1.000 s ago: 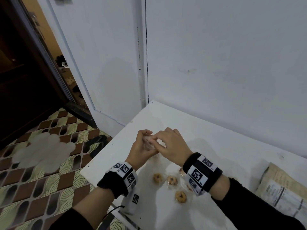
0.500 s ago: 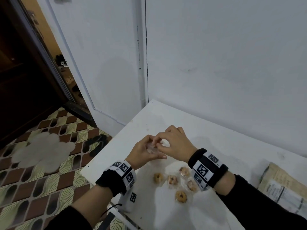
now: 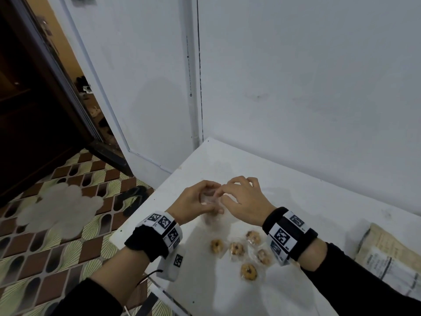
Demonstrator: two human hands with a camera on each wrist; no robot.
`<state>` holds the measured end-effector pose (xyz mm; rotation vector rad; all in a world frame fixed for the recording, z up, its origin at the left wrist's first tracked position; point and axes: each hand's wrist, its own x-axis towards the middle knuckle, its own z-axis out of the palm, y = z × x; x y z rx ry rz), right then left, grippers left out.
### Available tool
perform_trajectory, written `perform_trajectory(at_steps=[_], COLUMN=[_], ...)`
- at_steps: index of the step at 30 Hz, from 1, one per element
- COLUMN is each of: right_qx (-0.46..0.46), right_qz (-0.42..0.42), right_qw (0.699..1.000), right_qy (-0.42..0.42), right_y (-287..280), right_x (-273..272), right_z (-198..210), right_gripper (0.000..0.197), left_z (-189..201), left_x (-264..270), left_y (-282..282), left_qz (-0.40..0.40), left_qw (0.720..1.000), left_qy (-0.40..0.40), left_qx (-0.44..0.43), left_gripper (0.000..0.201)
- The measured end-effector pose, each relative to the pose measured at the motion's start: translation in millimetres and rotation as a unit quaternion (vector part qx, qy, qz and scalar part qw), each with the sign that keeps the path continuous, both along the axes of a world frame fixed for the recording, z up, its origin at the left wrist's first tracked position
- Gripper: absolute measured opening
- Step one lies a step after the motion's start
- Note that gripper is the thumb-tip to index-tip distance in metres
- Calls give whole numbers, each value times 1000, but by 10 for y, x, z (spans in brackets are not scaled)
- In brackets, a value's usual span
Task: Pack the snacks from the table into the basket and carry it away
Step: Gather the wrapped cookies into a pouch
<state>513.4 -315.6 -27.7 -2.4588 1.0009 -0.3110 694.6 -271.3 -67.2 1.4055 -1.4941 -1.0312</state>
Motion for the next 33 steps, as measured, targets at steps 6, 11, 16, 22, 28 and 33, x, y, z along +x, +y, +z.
perform_trajectory(at_steps=[6, 11, 16, 22, 28, 33], right_qx=[-23, 184, 245, 242, 262, 220], right_qz=[8, -50, -46, -98, -78, -62], right_qw=[1000, 970, 946, 922, 929, 951], right_qy=[16, -150, -208, -286, -248, -206], right_y=[2, -58, -126, -209, -175, -168], right_x=[37, -69, -89, -149, -139, -174], right_z=[-7, -32, -128, -160, -173, -179], right_gripper=[64, 46, 17, 8, 15, 19], left_z=[-33, 19, 65, 45, 16, 30], left_x=[-20, 41, 42, 97, 17, 50], left_y=[-12, -37, -40, -3, -40, -49], left_qz=[49, 94, 83, 19, 36, 36], left_qw=[998, 988, 987, 992, 997, 999], left_qy=[49, 124, 134, 127, 71, 6], left_qx=[-6, -8, -2, 8, 5, -4], left_gripper=[41, 17, 8, 32, 16, 14])
